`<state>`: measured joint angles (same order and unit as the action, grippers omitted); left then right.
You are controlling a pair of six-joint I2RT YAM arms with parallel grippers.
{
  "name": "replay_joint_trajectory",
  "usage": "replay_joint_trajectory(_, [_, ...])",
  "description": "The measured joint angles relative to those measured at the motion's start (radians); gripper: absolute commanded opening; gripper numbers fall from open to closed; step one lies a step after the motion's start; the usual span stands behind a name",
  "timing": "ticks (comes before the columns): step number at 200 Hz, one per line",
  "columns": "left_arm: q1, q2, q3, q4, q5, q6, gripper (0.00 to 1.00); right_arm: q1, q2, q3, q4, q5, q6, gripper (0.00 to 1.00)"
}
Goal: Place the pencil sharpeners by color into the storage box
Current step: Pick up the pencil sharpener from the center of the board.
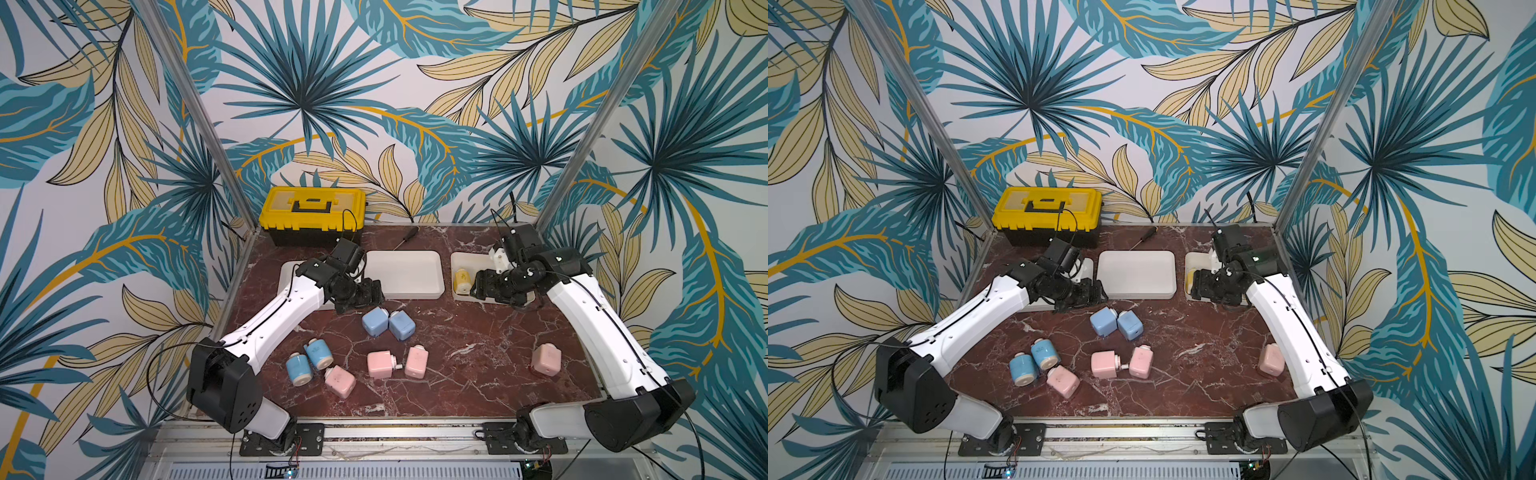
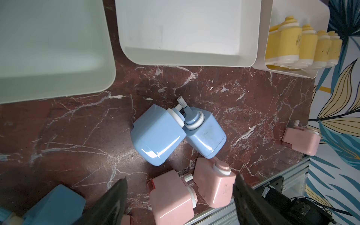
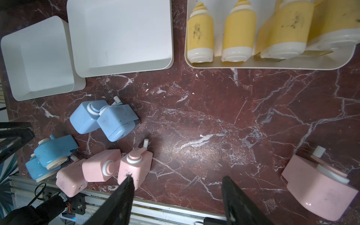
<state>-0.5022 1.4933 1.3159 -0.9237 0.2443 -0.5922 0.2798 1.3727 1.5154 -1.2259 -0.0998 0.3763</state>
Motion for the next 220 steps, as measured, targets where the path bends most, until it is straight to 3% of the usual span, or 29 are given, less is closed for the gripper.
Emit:
replay_joint_trajectory(59, [-0.032,-0.024,-0.053,-0.008,-0.121,0.166,1.00,0.080,-0.030,-0.080,0.040,-0.012,0.066,0.73])
replay_joint_trajectory(125, [-0.049,0.085,-0.033,-0.008,-0.190,0.319,0.99,0.080,-0.101,-0.131,0.056,-0.014,0.096,0.73])
replay_joint_trajectory(159, [-0.103,0.137,-0.006,-0.010,-0.201,0.378,0.99,0.080,-0.098,-0.154,0.070,-0.015,0.096,0.73])
replay_joint_trajectory(220, [-0.131,0.212,0.031,-0.009,-0.230,0.406,0.96,0.080,-0.088,-0.163,0.087,-0.025,0.095,0.73])
